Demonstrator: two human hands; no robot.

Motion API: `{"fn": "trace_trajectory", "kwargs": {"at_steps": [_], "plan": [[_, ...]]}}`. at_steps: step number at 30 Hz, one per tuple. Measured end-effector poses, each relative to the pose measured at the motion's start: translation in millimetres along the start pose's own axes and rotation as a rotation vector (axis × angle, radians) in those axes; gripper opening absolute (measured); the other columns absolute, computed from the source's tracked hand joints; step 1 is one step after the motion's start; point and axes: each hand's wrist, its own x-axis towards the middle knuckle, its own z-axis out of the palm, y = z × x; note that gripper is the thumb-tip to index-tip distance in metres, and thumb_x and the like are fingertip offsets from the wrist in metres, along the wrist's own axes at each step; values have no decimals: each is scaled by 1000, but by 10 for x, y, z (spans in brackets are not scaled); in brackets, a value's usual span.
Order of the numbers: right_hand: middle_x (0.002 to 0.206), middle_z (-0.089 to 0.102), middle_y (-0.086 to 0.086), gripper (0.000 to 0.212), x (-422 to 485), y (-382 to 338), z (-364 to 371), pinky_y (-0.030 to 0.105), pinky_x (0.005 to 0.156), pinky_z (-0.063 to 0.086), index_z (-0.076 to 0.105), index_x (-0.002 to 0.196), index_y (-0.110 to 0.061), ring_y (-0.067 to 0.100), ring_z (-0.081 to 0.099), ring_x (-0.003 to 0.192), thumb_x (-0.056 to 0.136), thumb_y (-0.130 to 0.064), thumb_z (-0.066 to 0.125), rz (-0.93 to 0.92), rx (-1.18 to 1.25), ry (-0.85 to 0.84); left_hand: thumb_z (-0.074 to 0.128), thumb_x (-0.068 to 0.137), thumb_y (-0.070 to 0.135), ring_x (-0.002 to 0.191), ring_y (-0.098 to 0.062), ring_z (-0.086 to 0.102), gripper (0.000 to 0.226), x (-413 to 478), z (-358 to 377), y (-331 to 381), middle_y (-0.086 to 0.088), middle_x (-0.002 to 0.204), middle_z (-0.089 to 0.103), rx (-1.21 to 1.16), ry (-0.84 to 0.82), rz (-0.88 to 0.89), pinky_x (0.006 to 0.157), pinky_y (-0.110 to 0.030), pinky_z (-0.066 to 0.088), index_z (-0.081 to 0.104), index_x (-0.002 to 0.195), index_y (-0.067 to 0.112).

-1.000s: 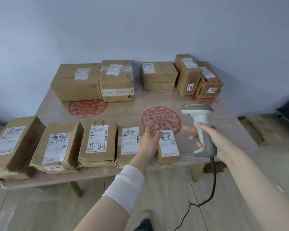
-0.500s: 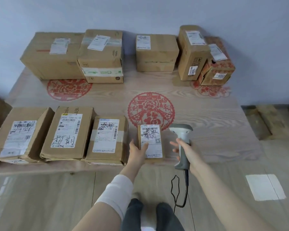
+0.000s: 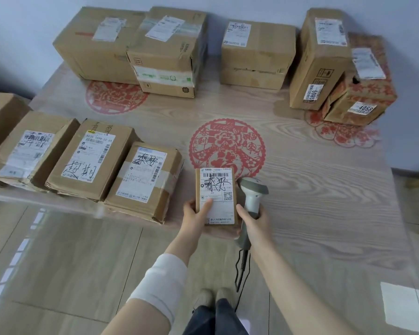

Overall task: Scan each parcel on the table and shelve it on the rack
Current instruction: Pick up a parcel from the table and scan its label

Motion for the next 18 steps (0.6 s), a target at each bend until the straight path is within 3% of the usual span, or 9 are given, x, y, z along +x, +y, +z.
{"fn": "trace_trajectory", "kwargs": {"at_steps": [3,5,8,13,18], "plan": [[98,72,2,19,-42,-151,-88,31,74,56,62,99,-24,16,68,89,84,-12,68,-40,36,2,66,84,29,96,-3,58,58,-77,64,90,5,112,56,-6,-86,29,69,-16,49,26,125,15],[97,71,-2,21,-111,-315,-149,30,74,55,61,100,-25,13,68,88,84,-14,69,-88,16,17,69,82,30,100,-5,60,68,-150,95,198,6,114,56,-4,-150,55,80,-22,52,22,129,15],[87,71,-5,18,-262,-639,-229,19,57,51,60,98,-24,9,66,72,85,-15,68,-190,-13,17,71,79,31,106,-13,62,75,-280,170,436,1,119,58,-2,-210,118,95,-37,50,19,132,20],[89,68,8,21,-571,-1309,-411,28,50,46,56,108,-14,15,56,58,89,-18,62,-275,-44,-1,73,77,29,107,-10,60,76,-545,267,981,7,120,56,-1,-290,343,94,-37,50,26,137,31],[90,74,1,14,-942,-2008,-569,21,40,43,57,104,-13,7,60,59,92,-20,59,-460,49,-127,75,75,29,103,-11,62,79,-712,298,1445,2,122,55,-48,-302,487,82,-32,56,28,138,36]]}}
